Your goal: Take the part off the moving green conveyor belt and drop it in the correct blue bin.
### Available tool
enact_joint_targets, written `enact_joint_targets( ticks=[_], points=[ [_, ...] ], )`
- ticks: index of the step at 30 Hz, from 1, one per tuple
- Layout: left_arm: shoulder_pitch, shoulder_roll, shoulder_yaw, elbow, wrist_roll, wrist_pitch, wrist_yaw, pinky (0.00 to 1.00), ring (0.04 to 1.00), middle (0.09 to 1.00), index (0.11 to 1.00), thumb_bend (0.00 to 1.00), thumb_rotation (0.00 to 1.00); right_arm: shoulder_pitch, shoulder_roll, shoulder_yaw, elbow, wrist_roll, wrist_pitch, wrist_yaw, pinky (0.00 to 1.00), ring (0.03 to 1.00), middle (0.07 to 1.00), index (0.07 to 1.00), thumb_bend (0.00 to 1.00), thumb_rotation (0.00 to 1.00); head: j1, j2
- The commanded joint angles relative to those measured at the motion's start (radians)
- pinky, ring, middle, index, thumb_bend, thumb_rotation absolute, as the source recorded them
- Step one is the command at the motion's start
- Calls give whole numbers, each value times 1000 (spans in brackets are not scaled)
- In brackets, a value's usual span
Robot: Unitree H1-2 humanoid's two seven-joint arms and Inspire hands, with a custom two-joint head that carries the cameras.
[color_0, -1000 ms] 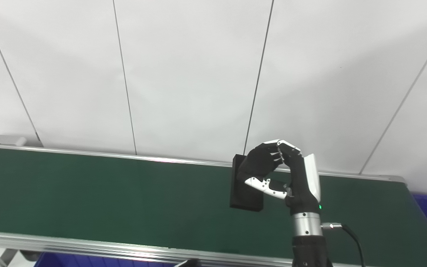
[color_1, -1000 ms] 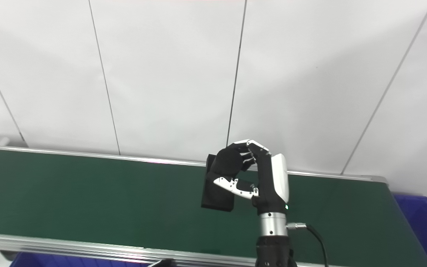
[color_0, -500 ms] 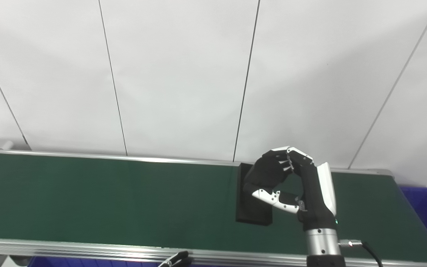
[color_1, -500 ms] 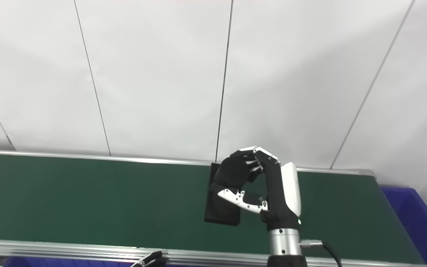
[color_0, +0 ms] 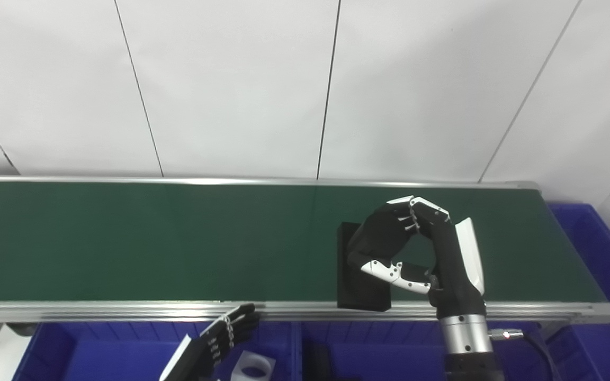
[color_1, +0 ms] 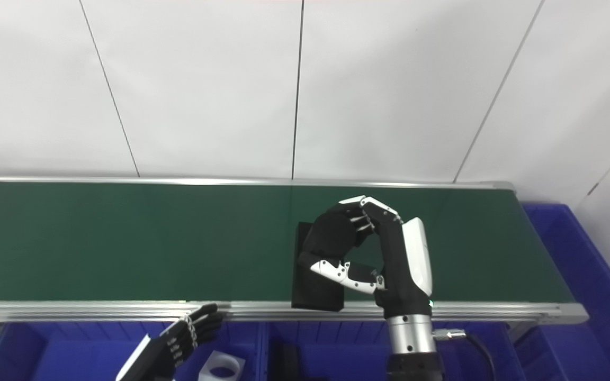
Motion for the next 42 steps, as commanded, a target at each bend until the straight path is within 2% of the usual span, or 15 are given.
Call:
enact_joint_targets(
  ticks=[1, 10, 17, 31, 33, 42],
  points=[
    [0, 3, -2, -41, -6, 3, -3, 830, 832, 823, 821, 1000, 175, -3, 15, 0, -47, 22, -8, -2, 330, 437, 487, 500, 500, 0, 1, 8],
    [8, 2, -6, -94, -6, 49, -1, 826, 829, 822, 798, 1000, 182, 45, 24, 14, -91, -12, 29, 24, 316, 424, 494, 524, 497, 0, 5, 49],
    [7, 6, -8, -123, 1, 67, -1, 816, 831, 827, 789, 1000, 202, 87, 22, 16, -119, 5, 57, 54, 314, 430, 500, 532, 496, 0, 3, 82],
    [10, 6, -3, -165, -14, 108, 0, 812, 814, 812, 787, 1000, 188, 184, 5, 28, -65, 3, -6, 35, 369, 454, 497, 482, 502, 0, -15, 119],
    [10, 8, -2, -167, -18, 107, -3, 810, 814, 812, 788, 1000, 189, 202, 7, 30, -53, 6, 3, 33, 380, 453, 497, 481, 503, 0, -22, 125],
    [18, 15, 3, -190, -26, 129, -3, 822, 824, 814, 790, 1000, 189, 228, 0, 27, 55, 7, -45, -16, 401, 460, 490, 476, 504, 0, -33, 134]
  ],
)
